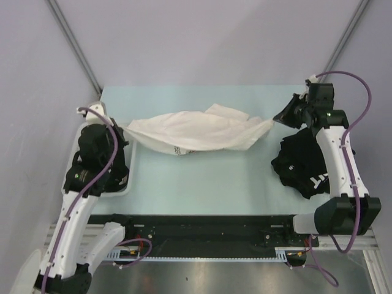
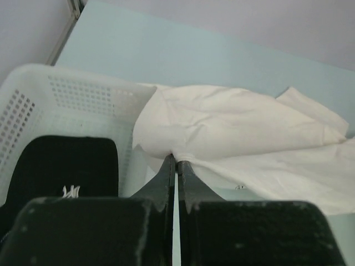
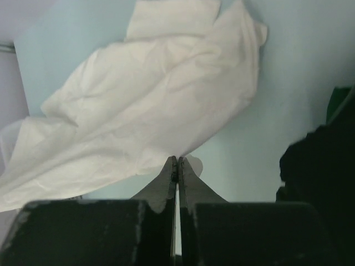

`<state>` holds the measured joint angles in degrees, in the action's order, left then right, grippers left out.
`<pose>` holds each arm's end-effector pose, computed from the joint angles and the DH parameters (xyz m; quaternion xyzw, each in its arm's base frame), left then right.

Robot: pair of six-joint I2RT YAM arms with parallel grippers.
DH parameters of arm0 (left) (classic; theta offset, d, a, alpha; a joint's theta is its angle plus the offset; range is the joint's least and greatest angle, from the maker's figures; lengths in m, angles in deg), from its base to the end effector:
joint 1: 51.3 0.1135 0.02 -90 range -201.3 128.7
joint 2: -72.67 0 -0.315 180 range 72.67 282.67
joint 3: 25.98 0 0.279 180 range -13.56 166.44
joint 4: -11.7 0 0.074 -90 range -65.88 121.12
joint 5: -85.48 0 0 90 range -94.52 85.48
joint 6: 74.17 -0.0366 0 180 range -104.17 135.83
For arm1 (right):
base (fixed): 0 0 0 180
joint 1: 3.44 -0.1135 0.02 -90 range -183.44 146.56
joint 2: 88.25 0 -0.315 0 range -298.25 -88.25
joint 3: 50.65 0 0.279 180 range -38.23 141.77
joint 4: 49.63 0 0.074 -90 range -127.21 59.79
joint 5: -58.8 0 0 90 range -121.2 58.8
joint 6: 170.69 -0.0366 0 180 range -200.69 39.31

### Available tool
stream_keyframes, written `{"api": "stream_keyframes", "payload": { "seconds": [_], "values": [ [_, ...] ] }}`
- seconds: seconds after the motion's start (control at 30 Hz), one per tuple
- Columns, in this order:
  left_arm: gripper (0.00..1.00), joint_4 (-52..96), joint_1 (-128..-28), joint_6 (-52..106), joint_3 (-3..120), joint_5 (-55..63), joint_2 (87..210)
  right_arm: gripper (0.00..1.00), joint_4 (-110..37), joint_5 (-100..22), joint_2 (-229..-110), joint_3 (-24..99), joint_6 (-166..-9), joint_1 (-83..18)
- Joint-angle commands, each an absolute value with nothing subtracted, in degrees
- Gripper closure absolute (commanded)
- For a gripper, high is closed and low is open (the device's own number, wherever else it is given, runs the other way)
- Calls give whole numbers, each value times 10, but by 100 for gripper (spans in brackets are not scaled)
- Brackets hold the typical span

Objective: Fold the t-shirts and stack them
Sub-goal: Flatten out the tshirt

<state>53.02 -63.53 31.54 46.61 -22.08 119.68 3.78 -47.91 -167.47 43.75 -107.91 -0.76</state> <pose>0.1603 -0.0235 0.4348 -0.1160 0.7848 -0.0259 0.6083 0.3162 -0.0043 0.4285 0.1683 0.8764 0.2195 0.3943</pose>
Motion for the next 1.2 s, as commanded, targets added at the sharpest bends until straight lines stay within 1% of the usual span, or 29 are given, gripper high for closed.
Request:
{"api": "stream_keyframes", "payload": {
  "seconds": [0.0, 0.2, 0.3, 0.47, 0.57, 0.7, 0.83, 0.87, 0.9, 0.93, 0.97, 1.0, 1.03, 1.1, 1.13, 1.17],
  "values": [
    [100, 665, -638, 375, 456, -175, 1129, 100, 173, -433, -1581, 446, -1078, -33],
    [100, 757, -638, 426, 439, -124, 1062, 100, 291, -423, -1543, 429, -1071, -47],
    [100, 800, -638, 433, 459, -95, 1063, 100, 324, -432, -1545, 420, -1058, -45],
    [100, 868, -638, 464, 496, -55, 1088, 100, 350, -497, -1566, 397, -1049, -41],
    [100, 881, -638, 486, 488, -37, 1083, 100, 357, -498, -1569, 379, -1041, -43],
    [100, 903, -638, 501, 477, -43, 1074, 100, 357, -497, -1572, 361, -1037, -47],
    [100, 940, -638, 498, 493, -44, 1087, 100, 360, -491, -1577, 358, -1035, -47],
    [100, 947, -638, 496, 498, -44, 1091, 96, 359, -490, -1578, 358, -1035, -47],
    [99, 955, -638, 492, 505, -44, 1103, 90, 359, -490, -1578, 358, -1035, -47],
    [97, 970, -638, 491, 510, -61, 1107, 78, 358, -490, -1579, 358, -1035, -47],
    [94, 978, -638, 489, 515, -64, 1113, 70, 358, -491, -1579, 359, -1035, -47],
    [90, 984, -638, 483, 524, -71, 1119, 69, 359, -491, -1579, 359, -1035, -47],
    [90, 995, -638, 479, 528, -75, 1122, 67, 358, -490, -1579, 358, -1035, -47],
    [86, 1005, -638, 471, 544, -90, 1126, 64, 354, -489, -1576, 359, -1038, -47],
    [83, 1013, -638, 469, 548, -95, 1127, 61, 351, -488, -1574, 359, -1040, -48],
    [78, 1017, -638, 462, 554, -100, 1129, 60, 346, -486, -1573, 358, -1042, -47]
  ]
}}
